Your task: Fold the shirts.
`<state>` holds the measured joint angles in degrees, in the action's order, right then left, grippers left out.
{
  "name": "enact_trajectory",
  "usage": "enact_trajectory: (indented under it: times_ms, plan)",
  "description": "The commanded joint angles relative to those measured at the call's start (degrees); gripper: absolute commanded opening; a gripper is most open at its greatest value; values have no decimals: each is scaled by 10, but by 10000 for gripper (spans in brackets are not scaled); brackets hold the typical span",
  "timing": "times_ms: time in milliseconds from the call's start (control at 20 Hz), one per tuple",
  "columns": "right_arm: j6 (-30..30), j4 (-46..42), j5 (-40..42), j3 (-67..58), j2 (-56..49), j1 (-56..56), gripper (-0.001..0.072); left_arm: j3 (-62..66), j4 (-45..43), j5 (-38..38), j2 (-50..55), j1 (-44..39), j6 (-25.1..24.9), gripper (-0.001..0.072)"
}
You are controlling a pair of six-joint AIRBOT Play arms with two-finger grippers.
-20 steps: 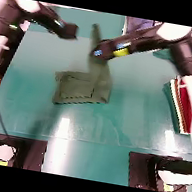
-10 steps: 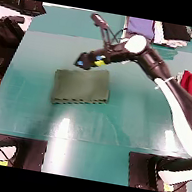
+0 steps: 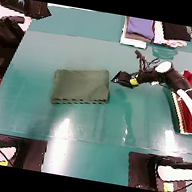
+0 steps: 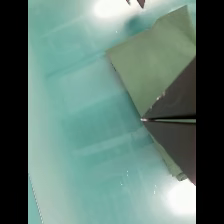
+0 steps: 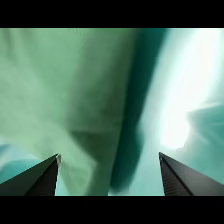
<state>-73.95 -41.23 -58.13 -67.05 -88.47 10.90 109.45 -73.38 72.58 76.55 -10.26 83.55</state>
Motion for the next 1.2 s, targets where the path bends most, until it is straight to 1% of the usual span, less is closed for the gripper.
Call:
enact_trajectory:
  times_ms: [0, 150, 250, 300, 350, 400, 450, 500, 600, 750, 850, 1000, 1100, 1150]
  plan:
    - [28, 94, 12, 15, -59, 10, 710, 0, 0, -1, 4, -2, -1, 23]
    - [36, 127, 12, -45, -127, 68, 710, 0, 1, 6, 10, -2, -1, 23]
    - [35, 136, 10, -94, -174, 100, 710, 0, 1, 14, 12, -2, -1, 23]
    - [35, 137, 11, -118, -195, 112, 699, 0, 1, 16, 11, -2, -1, 23]
    - [35, 136, 10, -140, -212, 122, 584, 0, 1, 20, 11, -2, -1, 23]
    - [36, 136, 12, -161, -226, 129, 379, 0, 1, 22, 11, -2, -1, 23]
    - [36, 127, 16, -178, -233, 134, 153, 0, 1, 24, 11, -2, -1, 23]
    - [36, 115, 23, -191, -232, 136, 20, 0, 2, 26, 11, -2, -1, 23]
    - [35, 83, 33, -219, -216, 127, 20, 0, 4, 25, 11, -7, -1, 22]
    - [26, 15, 41, -245, -153, 75, 19, 0, 3, 23, 12, -44, -2, 22]
    - [-3, -50, 36, -249, -94, 9, 19, 0, 3, 19, 12, -80, -15, 23]
    - [-36, -142, 5, -249, -13, -111, 19, 0, 3, 5, 12, -128, -15, 23]
    - [-41, -175, -11, -249, 30, -202, 20, 0, 3, -7, 12, -150, -15, 23]
    - [-41, -173, -14, -249, 45, -248, 19, 0, 3, -14, 12, -157, -15, 23]
